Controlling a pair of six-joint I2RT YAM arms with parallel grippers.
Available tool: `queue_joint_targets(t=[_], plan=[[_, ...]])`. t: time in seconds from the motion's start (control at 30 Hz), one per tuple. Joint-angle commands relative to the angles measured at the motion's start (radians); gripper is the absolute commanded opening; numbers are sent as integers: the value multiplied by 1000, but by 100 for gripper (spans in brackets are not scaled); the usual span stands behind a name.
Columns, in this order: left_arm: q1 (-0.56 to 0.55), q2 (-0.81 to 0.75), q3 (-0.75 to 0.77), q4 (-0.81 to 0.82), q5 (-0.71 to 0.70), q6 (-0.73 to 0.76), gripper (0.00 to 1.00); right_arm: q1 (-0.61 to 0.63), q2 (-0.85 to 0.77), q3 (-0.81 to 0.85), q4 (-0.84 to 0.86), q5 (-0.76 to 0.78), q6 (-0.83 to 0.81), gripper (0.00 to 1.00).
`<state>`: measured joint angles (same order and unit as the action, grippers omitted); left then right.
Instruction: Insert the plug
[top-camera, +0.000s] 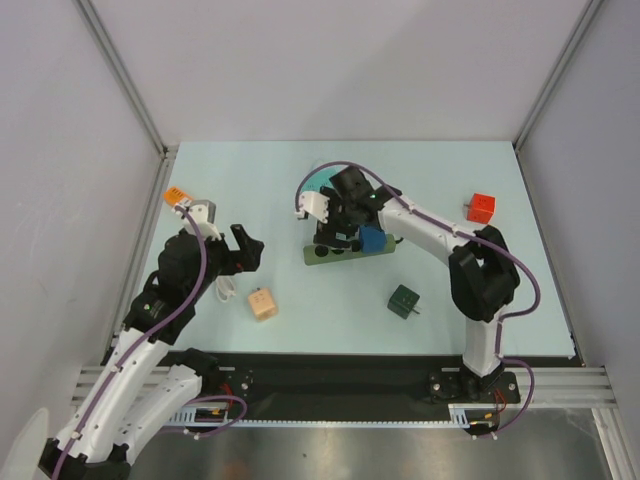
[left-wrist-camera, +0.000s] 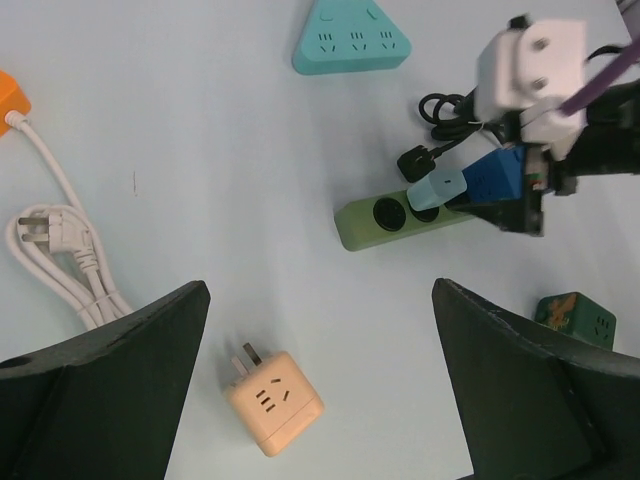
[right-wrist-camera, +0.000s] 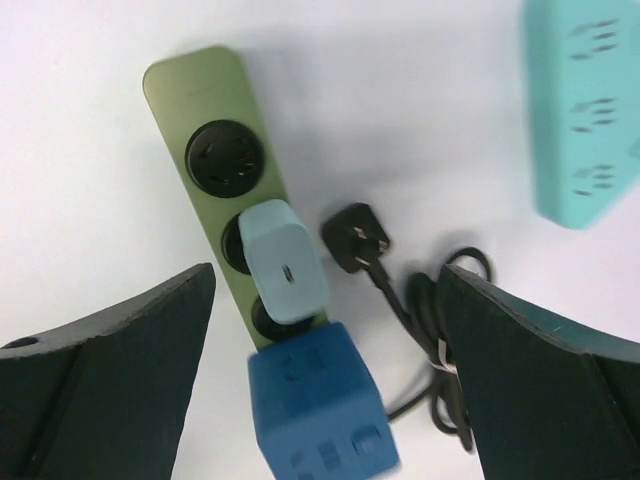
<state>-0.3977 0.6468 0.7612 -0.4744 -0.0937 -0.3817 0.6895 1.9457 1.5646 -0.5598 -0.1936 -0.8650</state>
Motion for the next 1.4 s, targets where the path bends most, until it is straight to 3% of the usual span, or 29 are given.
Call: queue_joint_targets(t=[0.0, 0.13, 0.17, 0.2, 0.23, 0.27, 0.3, 0.33, 0.7, 0.93, 1.13, 1.37], plan=[[14, -9, -10, 31, 17, 20, 100, -4, -108, 32, 21, -6, 61, 100], [16, -13, -10, 34, 25, 18, 100, 1, -166, 32, 23, -47, 205, 100], [17, -13, -10, 36, 26, 17, 100, -1, -177, 29, 31, -62, 306, 98], [17, -12, -10, 37, 28, 18, 100, -1, -186, 23, 44, -76, 358, 89], [17, -13, -10, 39, 29, 18, 100, -1, -194, 20, 66, -81, 423, 70], [17, -13, -11, 37, 31, 17, 100, 2, -194, 25, 72, -58, 482, 26], [17, -13, -10, 39, 31, 18, 100, 5, -186, 34, 70, -22, 600, 7], [17, -13, -10, 39, 32, 17, 100, 7, -177, 50, 45, 55, 644, 0], [19, -19, -11, 37, 31, 14, 100, 31, -111, 89, -55, 171, 831, 0], [19, -18, -11, 37, 31, 15, 100, 31, -25, -93, 78, 221, 952, 0], [19, -16, -10, 34, 34, 15, 100, 24, -19, -118, 84, 240, 948, 0], [19, -16, -11, 37, 34, 15, 100, 28, -102, -35, 28, 204, 932, 0]])
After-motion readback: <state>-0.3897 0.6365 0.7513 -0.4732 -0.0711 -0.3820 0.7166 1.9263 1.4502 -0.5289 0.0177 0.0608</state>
